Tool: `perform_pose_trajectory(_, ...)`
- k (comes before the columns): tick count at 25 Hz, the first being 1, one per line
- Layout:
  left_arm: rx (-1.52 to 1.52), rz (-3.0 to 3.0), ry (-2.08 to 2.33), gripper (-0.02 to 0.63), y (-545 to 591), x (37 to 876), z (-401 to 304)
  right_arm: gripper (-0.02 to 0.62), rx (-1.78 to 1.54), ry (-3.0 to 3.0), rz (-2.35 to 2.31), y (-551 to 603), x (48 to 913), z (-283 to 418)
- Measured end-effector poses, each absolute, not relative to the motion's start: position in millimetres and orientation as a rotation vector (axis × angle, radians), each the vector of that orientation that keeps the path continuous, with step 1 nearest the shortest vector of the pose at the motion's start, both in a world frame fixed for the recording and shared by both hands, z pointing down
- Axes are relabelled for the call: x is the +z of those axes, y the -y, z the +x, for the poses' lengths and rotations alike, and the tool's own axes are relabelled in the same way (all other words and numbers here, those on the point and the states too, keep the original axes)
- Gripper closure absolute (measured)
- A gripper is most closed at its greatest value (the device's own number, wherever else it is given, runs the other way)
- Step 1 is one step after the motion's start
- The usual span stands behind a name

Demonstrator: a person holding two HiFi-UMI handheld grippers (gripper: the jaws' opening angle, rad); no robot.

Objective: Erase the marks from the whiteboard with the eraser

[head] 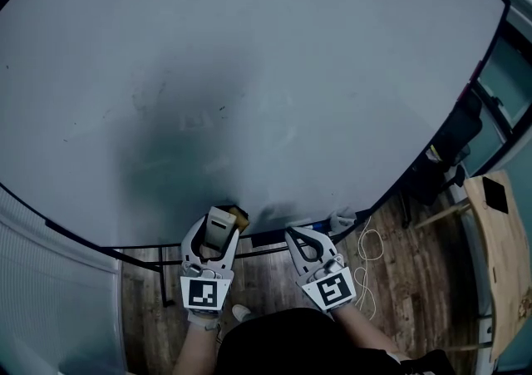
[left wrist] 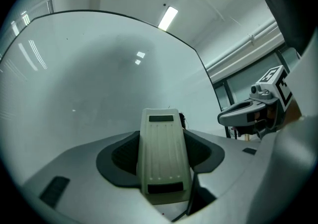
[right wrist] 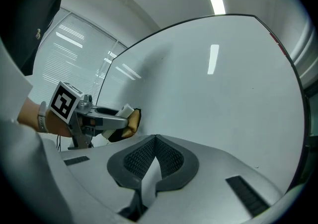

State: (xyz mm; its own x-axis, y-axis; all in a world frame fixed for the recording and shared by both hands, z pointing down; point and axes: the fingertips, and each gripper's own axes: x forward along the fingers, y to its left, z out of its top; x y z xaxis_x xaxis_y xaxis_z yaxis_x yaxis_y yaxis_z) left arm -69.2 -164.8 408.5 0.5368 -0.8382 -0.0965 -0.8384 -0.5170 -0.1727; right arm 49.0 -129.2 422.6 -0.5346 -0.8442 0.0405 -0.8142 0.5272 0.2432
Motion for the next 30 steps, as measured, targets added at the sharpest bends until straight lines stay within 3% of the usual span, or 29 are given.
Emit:
perform_pose_trajectory(15,-0.126,-2.638,-1.311,0.345,149,435,-45,0.566,-0.139,2.529,1.474,129,448,68)
perform_pose_trajectory(30,-0.156,-2.635,-1.314,0.345,157,436,-45,0.568,-0.234,2.513,1.433,139,436,64)
